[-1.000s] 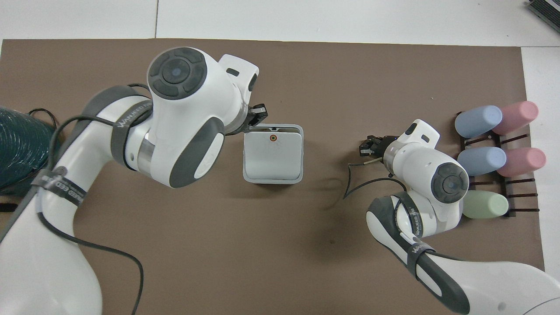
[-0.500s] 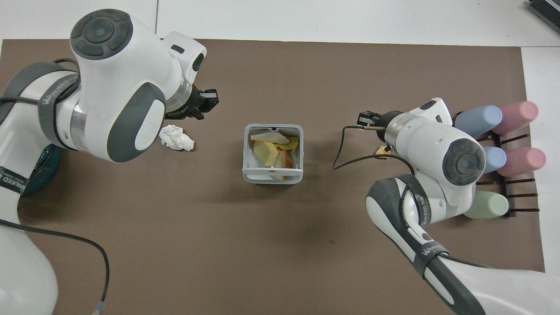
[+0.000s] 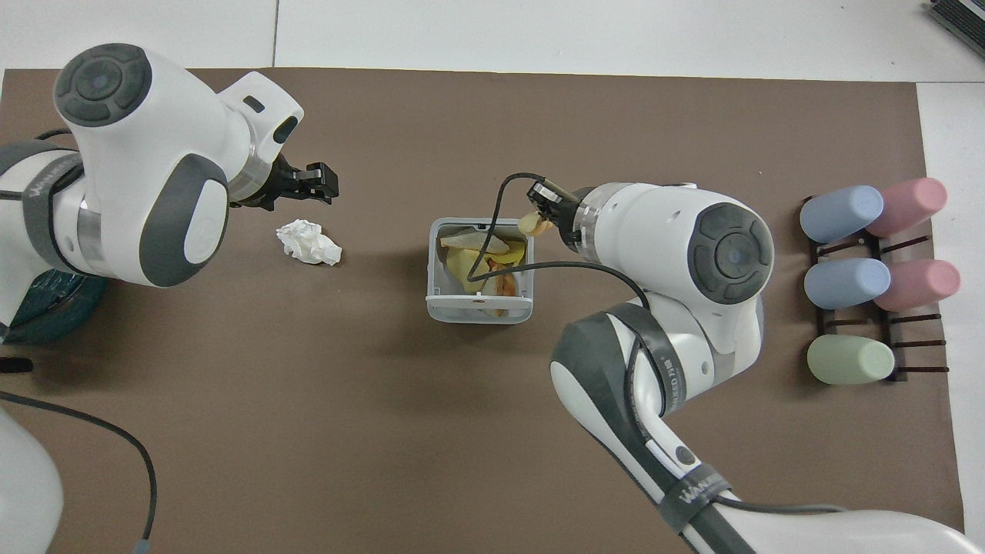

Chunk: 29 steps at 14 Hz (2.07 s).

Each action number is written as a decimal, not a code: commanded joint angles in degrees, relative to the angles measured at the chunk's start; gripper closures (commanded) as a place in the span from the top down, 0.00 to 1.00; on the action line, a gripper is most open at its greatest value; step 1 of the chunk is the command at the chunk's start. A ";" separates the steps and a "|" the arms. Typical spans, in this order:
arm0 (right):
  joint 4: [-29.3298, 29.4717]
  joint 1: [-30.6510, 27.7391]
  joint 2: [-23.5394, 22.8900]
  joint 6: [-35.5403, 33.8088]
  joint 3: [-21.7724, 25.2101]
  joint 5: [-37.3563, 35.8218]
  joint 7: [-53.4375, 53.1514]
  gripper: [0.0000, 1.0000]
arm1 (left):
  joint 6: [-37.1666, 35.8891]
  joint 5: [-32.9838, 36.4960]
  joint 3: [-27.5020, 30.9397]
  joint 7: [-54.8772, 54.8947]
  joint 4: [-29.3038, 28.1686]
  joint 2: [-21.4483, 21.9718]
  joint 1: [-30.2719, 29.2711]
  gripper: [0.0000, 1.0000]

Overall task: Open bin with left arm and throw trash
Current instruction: 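Drop the yellow scrap into the open bin with the right gripper, then grasp the paper with the left gripper while the right gripper withdraws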

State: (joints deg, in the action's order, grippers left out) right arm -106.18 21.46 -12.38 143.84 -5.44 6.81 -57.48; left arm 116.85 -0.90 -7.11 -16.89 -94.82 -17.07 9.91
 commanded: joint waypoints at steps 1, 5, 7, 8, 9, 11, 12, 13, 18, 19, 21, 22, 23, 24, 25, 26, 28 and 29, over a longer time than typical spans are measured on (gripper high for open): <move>2.38 2.96 -2.73 -0.76 -0.01 2.33 -4.47 0.00 | 7.14 1.25 -0.36 2.65 -9.49 3.37 -0.59 1.00; 1.86 4.91 -3.80 -2.24 -0.01 1.45 -6.16 0.89 | 13.91 1.86 -0.01 3.01 -14.32 2.05 -1.38 1.00; 2.20 4.82 -3.45 -5.40 0.08 0.75 -5.55 1.00 | 17.25 2.48 -0.01 2.92 -16.52 0.29 -1.73 1.00; 2.21 4.64 -3.18 -6.55 0.08 -0.65 -5.37 1.00 | 18.66 2.48 -0.01 2.92 -17.41 -0.06 -1.73 1.00; 2.21 4.29 -2.92 -7.34 0.08 -1.96 -5.36 1.00 | 19.37 2.48 -0.01 2.92 -18.11 -0.15 -1.73 1.00; 2.03 3.85 -2.57 -7.26 0.17 -3.03 -3.36 1.00 | 20.17 2.48 -0.01 2.92 -18.56 -0.24 -1.82 1.00; 2.03 3.68 -2.65 -6.91 0.51 -3.12 -1.43 1.00 | 20.26 2.48 -0.01 2.83 -18.56 -0.33 -1.82 0.95; 1.86 2.89 -2.57 -6.65 0.69 -3.73 1.29 1.00 | 20.43 2.48 -0.01 2.83 -18.56 -0.76 -1.82 0.87; -0.85 -3.87 -1.52 -6.38 0.52 -7.34 10.08 1.00 | 20.52 2.48 -0.01 2.66 -18.64 -1.03 -1.91 0.53; -2.87 -5.54 -0.81 -6.30 0.52 -7.34 13.24 1.00 | 20.52 2.48 -0.09 2.74 -18.64 -1.03 -1.91 0.45; -6.66 -9.22 0.59 -5.95 0.52 -7.34 20.00 1.00 | 20.52 2.48 -0.01 2.74 -18.56 -1.03 -1.91 0.31; -7.45 -10.46 0.77 -5.77 0.52 -7.34 22.82 1.00 | 20.52 2.48 -0.01 2.74 -18.38 -1.03 -2.00 0.24; -8.07 -11.95 1.04 -5.77 0.52 -7.34 25.89 1.00 | 20.43 2.48 -0.01 2.74 -18.12 -1.03 -2.00 0.19; -9.21 -13.62 1.13 -4.98 0.52 -7.34 28.80 1.00 | 20.26 2.48 -0.01 2.74 -17.86 -1.03 -1.91 0.14; -11.31 -15.29 1.13 -1.15 0.52 -7.34 31.96 1.00 | 20.00 2.48 -0.01 2.74 -17.51 -1.03 -1.82 0.06; -14.29 -16.61 1.04 4.98 0.52 -7.34 35.29 1.00 | 19.64 2.48 -0.01 2.74 -16.72 -1.12 -1.65 0.01; -18.69 -17.50 0.78 12.49 0.52 -7.34 39.10 1.00 | 17.11 2.83 -0.01 2.74 -13.83 -2.08 -1.12 0.00; -19.93 -17.51 0.77 13.12 0.52 -7.34 39.46 1.00 | 14.83 2.83 -0.01 2.74 -11.72 -2.43 -0.95 0.00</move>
State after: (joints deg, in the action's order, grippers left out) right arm -121.46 4.52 -13.24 153.39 -4.11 0.33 -19.68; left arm 135.43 0.50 -7.16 -14.37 -110.61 -18.41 8.61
